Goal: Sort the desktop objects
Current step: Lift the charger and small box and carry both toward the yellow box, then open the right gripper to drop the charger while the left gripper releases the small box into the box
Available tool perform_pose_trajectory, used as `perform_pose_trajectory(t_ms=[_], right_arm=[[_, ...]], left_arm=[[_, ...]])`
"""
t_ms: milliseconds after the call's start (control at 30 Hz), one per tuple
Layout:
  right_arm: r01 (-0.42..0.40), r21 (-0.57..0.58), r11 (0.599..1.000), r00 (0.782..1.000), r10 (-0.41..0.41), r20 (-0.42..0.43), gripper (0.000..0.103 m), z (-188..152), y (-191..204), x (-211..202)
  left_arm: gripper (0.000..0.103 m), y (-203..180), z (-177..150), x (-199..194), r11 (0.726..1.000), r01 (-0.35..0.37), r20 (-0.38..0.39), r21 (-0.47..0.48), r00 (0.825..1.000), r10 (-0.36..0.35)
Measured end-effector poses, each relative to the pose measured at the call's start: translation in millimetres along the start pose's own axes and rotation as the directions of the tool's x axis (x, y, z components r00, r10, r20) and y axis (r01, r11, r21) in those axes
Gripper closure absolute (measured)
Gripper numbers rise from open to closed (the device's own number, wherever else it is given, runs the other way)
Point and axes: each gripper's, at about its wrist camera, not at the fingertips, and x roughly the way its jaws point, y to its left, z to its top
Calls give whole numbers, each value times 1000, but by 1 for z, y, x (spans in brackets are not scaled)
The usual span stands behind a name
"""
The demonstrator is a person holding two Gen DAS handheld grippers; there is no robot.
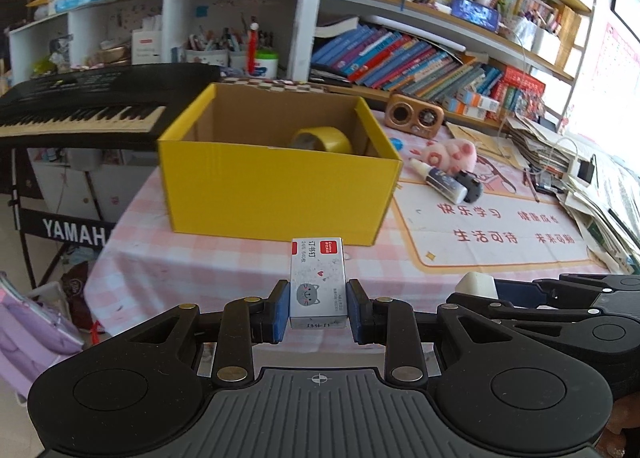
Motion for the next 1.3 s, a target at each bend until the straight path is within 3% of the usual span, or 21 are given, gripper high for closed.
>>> perform_pose_trajectory(t_ms=[433, 900, 1133, 1300], right_arm=[[-47, -60, 997, 999, 48, 9, 69, 6, 34, -2], [-76, -82, 994, 997, 78, 18, 69, 10, 29, -1], [-95, -97, 991, 993, 102, 65, 69, 35, 18, 9], [-117, -101, 988, 984, 129, 124, 69, 74, 9, 18]], left_arm=[[75, 24, -8, -21, 999, -26, 29, -46, 999, 27], [75, 23, -5, -14, 996, -29, 29, -80, 999, 31], [75, 24, 22, -8, 997, -43, 90, -69, 995, 49], [75, 28, 63, 3, 998, -37, 153, -50, 987, 45]])
